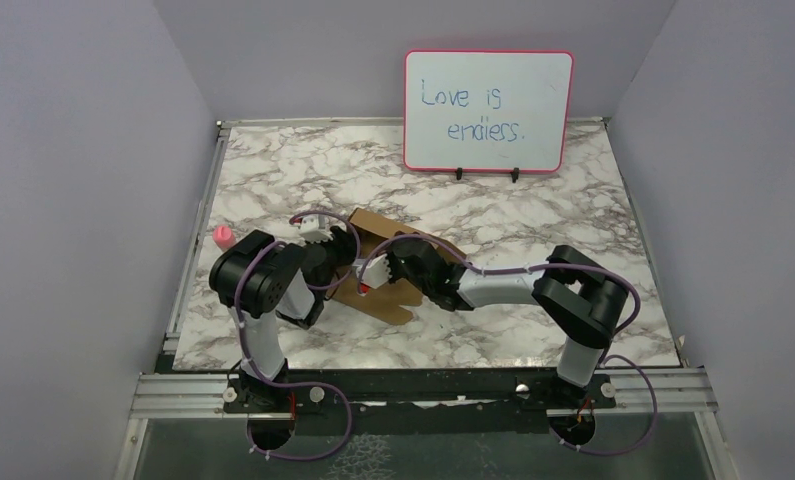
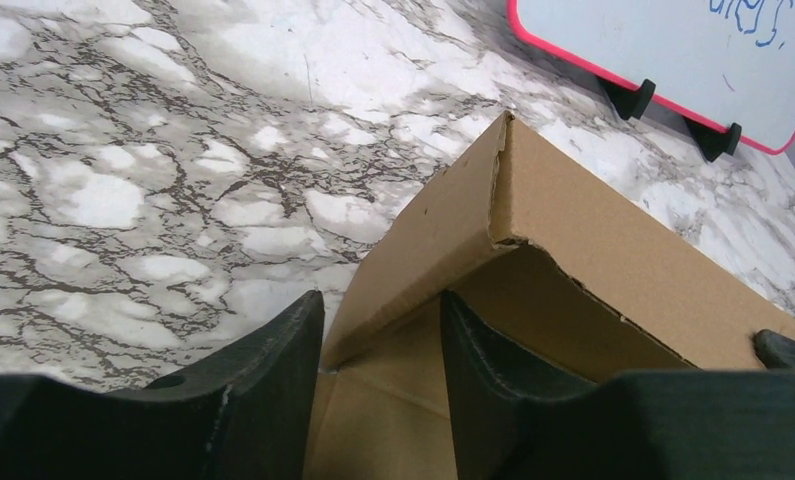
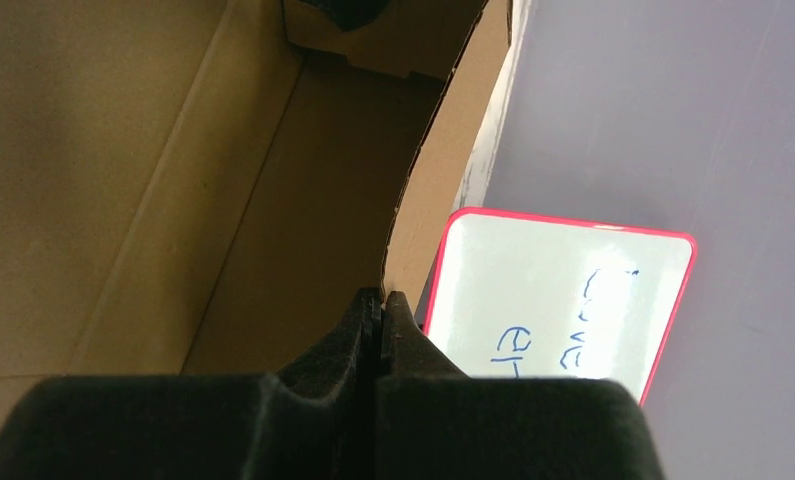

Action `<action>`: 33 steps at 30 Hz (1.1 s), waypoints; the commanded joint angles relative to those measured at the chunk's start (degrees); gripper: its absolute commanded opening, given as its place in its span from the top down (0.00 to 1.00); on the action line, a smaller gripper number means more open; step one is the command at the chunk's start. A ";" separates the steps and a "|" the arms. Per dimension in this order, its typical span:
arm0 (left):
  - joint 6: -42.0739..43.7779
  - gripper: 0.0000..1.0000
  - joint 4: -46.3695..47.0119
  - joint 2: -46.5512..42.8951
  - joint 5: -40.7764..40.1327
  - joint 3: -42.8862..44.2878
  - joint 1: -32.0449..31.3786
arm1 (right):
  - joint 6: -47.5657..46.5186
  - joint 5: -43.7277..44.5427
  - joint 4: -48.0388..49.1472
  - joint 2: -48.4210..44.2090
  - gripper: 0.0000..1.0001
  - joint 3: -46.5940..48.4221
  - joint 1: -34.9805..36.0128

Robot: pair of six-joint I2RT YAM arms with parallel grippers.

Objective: Fold the paper box

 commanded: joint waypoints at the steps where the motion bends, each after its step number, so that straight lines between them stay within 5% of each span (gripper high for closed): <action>1: -1.28 0.56 4.19 2.34 1.43 1.62 0.46 | 2.21 -2.54 -11.23 0.49 0.99 0.69 1.15; 22: -10.06 0.73 16.64 8.84 -21.99 0.56 -5.13 | 9.22 -3.54 -19.31 -1.52 0.99 0.97 4.42; 33: -13.14 0.70 14.11 8.53 -22.52 2.01 -5.55 | 10.39 -4.41 -19.47 -1.14 0.99 1.23 4.51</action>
